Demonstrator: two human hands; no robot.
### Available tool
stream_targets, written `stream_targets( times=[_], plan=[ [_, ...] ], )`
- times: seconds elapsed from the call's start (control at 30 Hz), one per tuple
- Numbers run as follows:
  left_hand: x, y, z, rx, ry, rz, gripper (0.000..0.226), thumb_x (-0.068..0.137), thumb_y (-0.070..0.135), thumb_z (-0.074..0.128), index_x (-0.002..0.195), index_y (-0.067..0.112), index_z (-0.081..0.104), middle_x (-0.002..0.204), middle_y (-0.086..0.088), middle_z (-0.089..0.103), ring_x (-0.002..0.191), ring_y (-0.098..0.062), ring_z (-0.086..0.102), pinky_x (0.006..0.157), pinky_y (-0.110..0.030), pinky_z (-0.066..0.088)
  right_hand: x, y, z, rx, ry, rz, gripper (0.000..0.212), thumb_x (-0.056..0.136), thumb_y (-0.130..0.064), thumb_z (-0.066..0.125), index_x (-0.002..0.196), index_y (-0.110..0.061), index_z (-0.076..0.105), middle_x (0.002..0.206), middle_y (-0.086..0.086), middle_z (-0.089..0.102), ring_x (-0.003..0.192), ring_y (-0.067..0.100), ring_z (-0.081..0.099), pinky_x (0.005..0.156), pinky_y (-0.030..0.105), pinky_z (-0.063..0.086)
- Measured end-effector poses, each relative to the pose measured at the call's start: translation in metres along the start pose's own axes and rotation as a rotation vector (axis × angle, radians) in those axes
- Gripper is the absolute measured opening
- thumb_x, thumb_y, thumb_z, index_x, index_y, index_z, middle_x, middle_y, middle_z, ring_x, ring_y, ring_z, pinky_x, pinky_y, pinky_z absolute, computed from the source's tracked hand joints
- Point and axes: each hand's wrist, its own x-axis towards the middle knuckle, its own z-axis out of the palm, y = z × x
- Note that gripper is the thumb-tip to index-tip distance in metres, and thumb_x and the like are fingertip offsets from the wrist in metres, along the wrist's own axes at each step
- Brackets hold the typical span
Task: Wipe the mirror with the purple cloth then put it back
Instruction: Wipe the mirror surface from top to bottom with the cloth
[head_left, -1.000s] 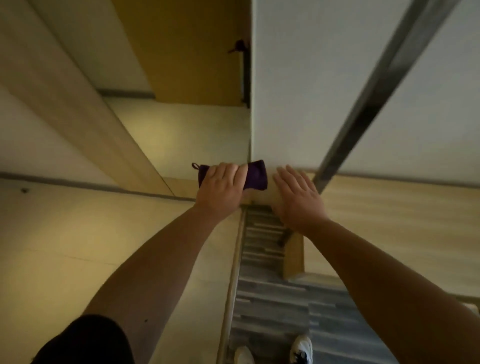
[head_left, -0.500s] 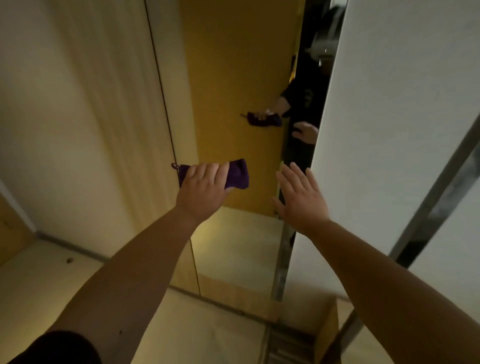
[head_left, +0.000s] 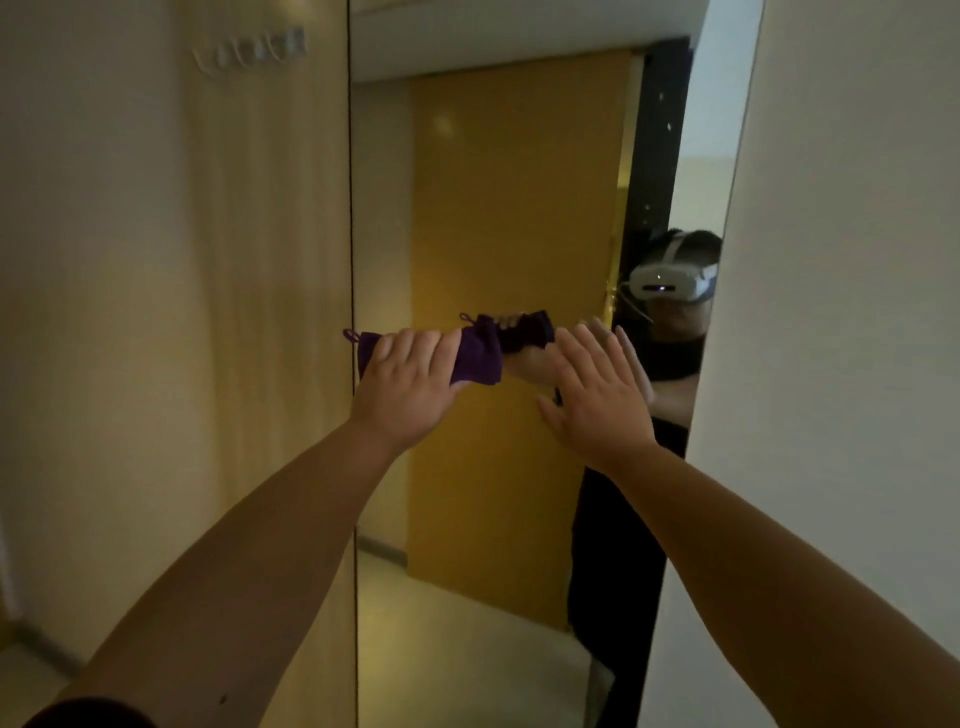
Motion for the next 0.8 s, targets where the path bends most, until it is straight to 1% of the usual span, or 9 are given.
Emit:
stream_targets(
  times=[0.1, 0.17, 0.23, 0.33, 0.4, 0.5, 0.6, 0.7, 0.8],
  plan=[
    [0.03, -0.026, 0.016, 0.035, 0.038, -0.009, 0.058, 0.093, 0.047, 0.052, 0.133, 0.005, 0.05, 0.11, -0.011, 0.059, 0.094, -0.031, 0.056, 0.083, -0.043, 0.042, 0.045, 0.005, 0.002, -0.07, 0.062, -0.023, 0.062, 0.097, -0.048, 0.04, 0.144, -0.008, 0.044, 0.153, 0.014, 0.04, 0.147, 0.031, 0.025, 0.121, 0.045, -0.001],
    [0.048, -0.041, 0.024, 0.045, 0.072, -0.027, 0.058, 0.092, 0.047, 0.058, 0.132, 0.005, 0.049, 0.11, -0.011, 0.059, 0.095, -0.031, 0.056, 0.083, -0.043, 0.041, 0.068, 0.006, 0.003, -0.135, 0.084, -0.031, 0.062, 0.098, -0.049, 0.038, 0.145, -0.008, 0.043, 0.154, 0.014, 0.038, 0.148, 0.031, 0.023, 0.121, 0.042, -0.008],
    [0.061, -0.055, 0.032, 0.038, 0.112, -0.046, 0.058, 0.093, 0.047, 0.056, 0.131, 0.004, 0.049, 0.109, -0.012, 0.058, 0.094, -0.031, 0.055, 0.083, -0.043, 0.042, 0.087, 0.008, 0.004, -0.182, 0.098, -0.042, 0.064, 0.099, -0.052, 0.033, 0.148, -0.01, 0.039, 0.157, 0.012, 0.033, 0.149, 0.03, 0.019, 0.12, 0.042, -0.011],
    [0.073, -0.076, 0.048, 0.016, 0.161, -0.041, 0.056, 0.097, 0.048, 0.044, 0.131, 0.004, 0.048, 0.108, -0.012, 0.057, 0.093, -0.031, 0.054, 0.083, -0.044, 0.043, 0.112, 0.007, 0.009, -0.227, 0.139, -0.031, 0.067, 0.1, -0.056, 0.024, 0.151, -0.013, 0.031, 0.161, 0.01, 0.024, 0.151, 0.027, 0.01, 0.122, 0.044, -0.008],
    [0.079, -0.091, 0.058, -0.002, 0.158, -0.048, 0.056, 0.098, 0.048, 0.045, 0.133, 0.004, 0.047, 0.11, -0.013, 0.058, 0.095, -0.032, 0.055, 0.084, -0.044, 0.044, 0.126, 0.002, 0.008, -0.258, 0.162, -0.008, 0.068, 0.099, -0.055, 0.022, 0.152, -0.013, 0.029, 0.162, 0.01, 0.023, 0.151, 0.027, 0.009, 0.122, 0.046, -0.004],
    [0.091, -0.112, 0.072, -0.047, 0.184, -0.064, 0.057, 0.097, 0.047, 0.05, 0.134, 0.004, 0.048, 0.112, -0.014, 0.058, 0.097, -0.032, 0.055, 0.086, -0.045, 0.044, 0.149, -0.01, 0.006, -0.283, 0.192, 0.014, 0.068, 0.099, -0.053, 0.023, 0.152, -0.011, 0.029, 0.162, 0.01, 0.023, 0.151, 0.026, 0.008, 0.122, 0.048, 0.0],
    [0.106, -0.133, 0.088, -0.077, 0.243, -0.017, 0.056, 0.098, 0.048, 0.044, 0.133, 0.004, 0.049, 0.111, -0.013, 0.058, 0.095, -0.032, 0.055, 0.084, -0.044, 0.044, 0.173, -0.02, 0.001, -0.309, 0.231, 0.064, 0.067, 0.1, -0.053, 0.022, 0.152, -0.012, 0.029, 0.162, 0.01, 0.022, 0.151, 0.025, 0.004, 0.122, 0.05, 0.004],
    [0.122, -0.152, 0.098, -0.095, 0.29, 0.003, 0.058, 0.097, 0.049, 0.039, 0.132, 0.004, 0.05, 0.111, -0.013, 0.058, 0.094, -0.032, 0.055, 0.081, -0.044, 0.044, 0.193, -0.027, -0.001, -0.341, 0.233, 0.114, 0.066, 0.102, -0.053, 0.026, 0.153, -0.011, 0.027, 0.163, 0.01, 0.018, 0.151, 0.025, 0.001, 0.122, 0.048, -0.001],
    [0.134, -0.162, 0.104, -0.122, 0.336, 0.013, 0.058, 0.097, 0.049, 0.038, 0.132, 0.004, 0.05, 0.11, -0.013, 0.058, 0.094, -0.032, 0.055, 0.081, -0.045, 0.045, 0.206, -0.029, 0.0, -0.392, 0.224, 0.158, 0.069, 0.101, -0.055, 0.016, 0.155, -0.013, 0.021, 0.165, 0.009, 0.01, 0.151, 0.025, -0.006, 0.121, 0.047, -0.007]
  ],
)
